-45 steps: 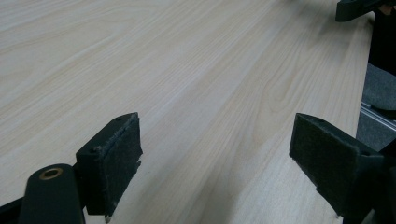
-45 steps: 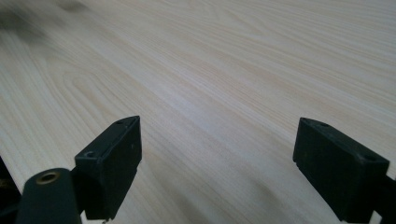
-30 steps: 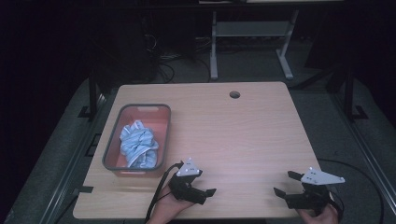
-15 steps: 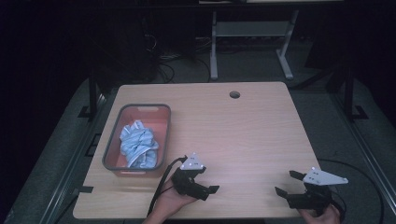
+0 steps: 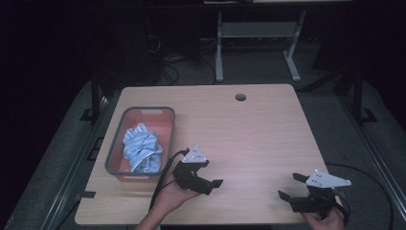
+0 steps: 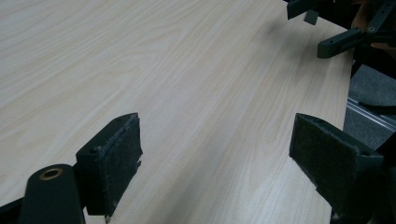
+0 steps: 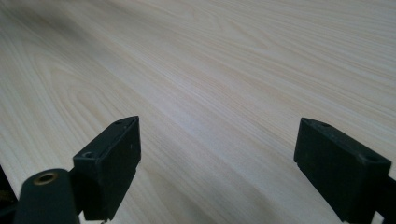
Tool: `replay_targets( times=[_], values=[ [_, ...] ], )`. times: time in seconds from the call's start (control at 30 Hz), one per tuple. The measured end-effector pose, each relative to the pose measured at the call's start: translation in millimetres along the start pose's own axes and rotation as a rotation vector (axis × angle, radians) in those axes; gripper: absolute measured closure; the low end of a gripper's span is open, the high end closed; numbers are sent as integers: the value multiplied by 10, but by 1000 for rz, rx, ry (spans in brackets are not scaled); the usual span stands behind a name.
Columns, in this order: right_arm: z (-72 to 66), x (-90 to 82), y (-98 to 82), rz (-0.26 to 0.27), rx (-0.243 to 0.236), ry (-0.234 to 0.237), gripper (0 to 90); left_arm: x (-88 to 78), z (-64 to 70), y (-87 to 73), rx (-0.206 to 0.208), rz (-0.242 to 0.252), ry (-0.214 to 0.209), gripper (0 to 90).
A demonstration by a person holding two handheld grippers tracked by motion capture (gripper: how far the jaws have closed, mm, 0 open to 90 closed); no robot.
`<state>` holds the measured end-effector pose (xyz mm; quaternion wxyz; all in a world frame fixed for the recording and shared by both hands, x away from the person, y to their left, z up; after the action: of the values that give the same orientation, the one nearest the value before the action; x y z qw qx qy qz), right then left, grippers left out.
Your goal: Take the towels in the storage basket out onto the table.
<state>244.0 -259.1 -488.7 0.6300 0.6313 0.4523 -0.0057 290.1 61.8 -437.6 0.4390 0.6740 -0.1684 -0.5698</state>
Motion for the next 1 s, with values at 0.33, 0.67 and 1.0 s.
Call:
replay_targets(
  times=[0.33, 0.67, 1.0],
  values=[
    [-4, 2, 6, -2, -2, -3, 142, -271, -196, 102, -5, -8, 24, 167],
    [-17, 0, 7, -5, 2, 1, 141, -520, -407, 137, -33, -14, 67, 167],
    [-17, 9, 13, -4, -2, 5, 141, -763, -623, 90, -51, -33, 107, 167]
  ],
)
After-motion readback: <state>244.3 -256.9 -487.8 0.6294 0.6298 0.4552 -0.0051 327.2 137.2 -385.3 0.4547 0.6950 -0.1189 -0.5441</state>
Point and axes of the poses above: each handheld gripper's, and its own axes: x roughly forward along the jaws, y roughly out of its top, z roughly to its right, the point moved 5 cm from there along x, roughly forward along the jaws, and after that the axes turned 10 degrees about x, right-handed, at the moved point
